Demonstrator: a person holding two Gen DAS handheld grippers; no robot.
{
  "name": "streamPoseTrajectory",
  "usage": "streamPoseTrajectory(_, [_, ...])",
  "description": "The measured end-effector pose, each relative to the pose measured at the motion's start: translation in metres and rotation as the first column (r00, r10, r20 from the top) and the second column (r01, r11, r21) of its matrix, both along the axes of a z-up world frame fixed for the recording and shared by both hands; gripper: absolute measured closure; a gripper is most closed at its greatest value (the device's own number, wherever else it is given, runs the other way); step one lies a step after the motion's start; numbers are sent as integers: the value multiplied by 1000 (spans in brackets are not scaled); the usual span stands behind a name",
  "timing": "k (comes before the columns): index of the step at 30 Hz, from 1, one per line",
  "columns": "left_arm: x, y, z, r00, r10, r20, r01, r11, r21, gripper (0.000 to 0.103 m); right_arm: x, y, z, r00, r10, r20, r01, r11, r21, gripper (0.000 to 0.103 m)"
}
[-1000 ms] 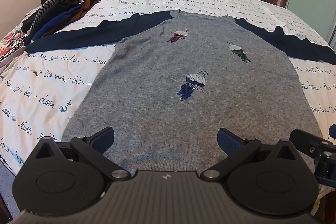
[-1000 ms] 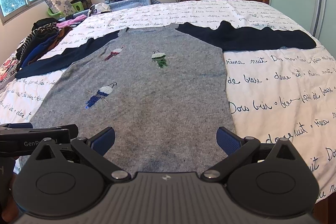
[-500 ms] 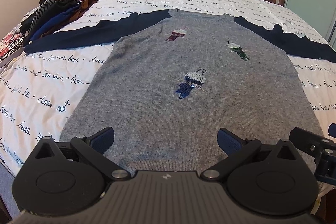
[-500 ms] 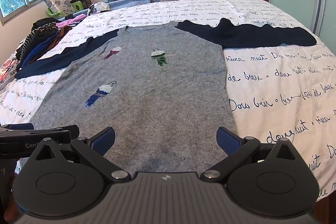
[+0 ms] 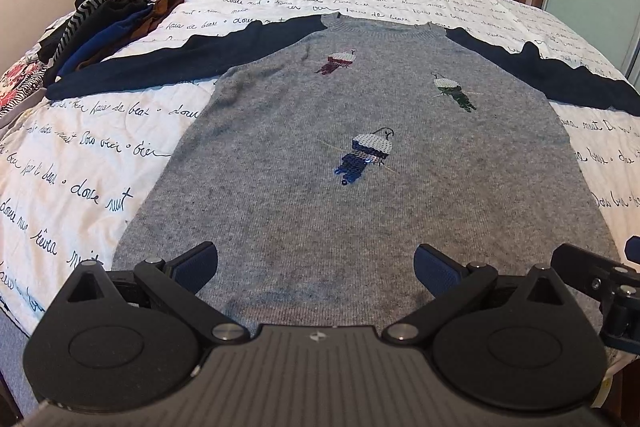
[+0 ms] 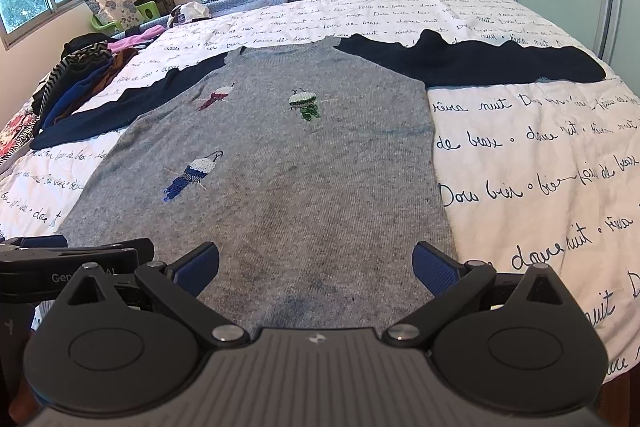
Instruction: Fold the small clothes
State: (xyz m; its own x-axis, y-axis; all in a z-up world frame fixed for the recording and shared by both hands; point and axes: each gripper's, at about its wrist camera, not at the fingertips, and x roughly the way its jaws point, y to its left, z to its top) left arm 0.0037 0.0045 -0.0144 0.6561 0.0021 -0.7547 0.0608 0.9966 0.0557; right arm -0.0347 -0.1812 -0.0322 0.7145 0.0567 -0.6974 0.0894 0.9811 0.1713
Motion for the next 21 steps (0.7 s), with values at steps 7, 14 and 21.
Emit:
streamPoseTrajectory(7, [0,-1,-1,1000,0,-1,0,1000,11,0,0,0,0,1000,0,-1,0,1000,1,0])
streamPoseTrajectory(14, [5,-4,-1,1000,-11,13,11,1000,5,0,1,-8,-2,999,2,39,-2,1000,5,0])
streamPoseTrajectory(21, [24,-22,8,997,-52,61,53,999,-6,0,11,-33,-2,989,16,149,-19,1000,14,0])
